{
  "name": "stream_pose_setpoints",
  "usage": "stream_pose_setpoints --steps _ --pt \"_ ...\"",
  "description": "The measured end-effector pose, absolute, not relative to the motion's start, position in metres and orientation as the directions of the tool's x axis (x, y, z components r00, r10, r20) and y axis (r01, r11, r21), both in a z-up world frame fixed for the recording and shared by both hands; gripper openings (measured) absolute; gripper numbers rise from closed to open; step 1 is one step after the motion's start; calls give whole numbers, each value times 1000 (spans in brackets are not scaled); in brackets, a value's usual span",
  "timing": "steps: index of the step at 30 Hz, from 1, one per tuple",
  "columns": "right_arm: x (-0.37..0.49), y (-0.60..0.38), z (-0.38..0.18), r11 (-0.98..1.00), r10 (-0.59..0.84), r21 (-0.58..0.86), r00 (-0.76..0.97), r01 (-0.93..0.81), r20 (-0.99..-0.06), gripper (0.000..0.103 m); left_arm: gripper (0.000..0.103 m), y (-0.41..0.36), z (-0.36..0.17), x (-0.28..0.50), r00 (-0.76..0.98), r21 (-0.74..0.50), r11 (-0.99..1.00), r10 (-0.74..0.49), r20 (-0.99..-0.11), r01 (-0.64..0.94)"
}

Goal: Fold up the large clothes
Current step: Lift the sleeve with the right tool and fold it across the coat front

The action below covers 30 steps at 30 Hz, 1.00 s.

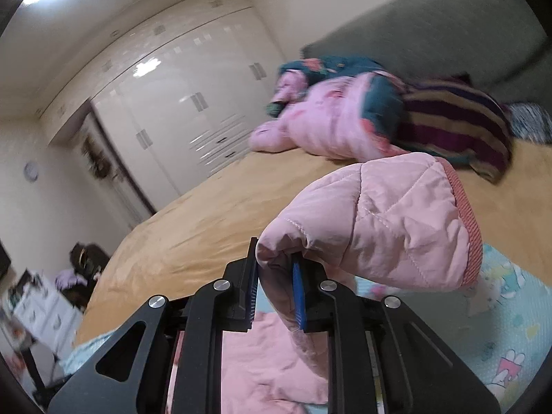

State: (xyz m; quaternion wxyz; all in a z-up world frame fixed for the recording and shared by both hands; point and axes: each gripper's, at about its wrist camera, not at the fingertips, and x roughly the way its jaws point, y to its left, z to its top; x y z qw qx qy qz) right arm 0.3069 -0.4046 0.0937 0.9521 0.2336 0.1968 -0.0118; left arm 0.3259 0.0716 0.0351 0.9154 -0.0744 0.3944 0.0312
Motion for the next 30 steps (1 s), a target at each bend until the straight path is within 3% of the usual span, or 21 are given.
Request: stream_pose_setpoints --steps 15,24,30 --pt "324 -278 124 935 230 340 901 -100 -368 16 94 125 59 297 716 -199 970 -38 -697 -143" --pt "323 -200 113 924 339 308 858 -227 -386 16 94 136 55 278 725 -268 952 -79 -684 -150" --pt "329 -155 93 918 383 273 816 -287 -433 16 94 144 30 270 692 -271 938 -49 -720 -216"
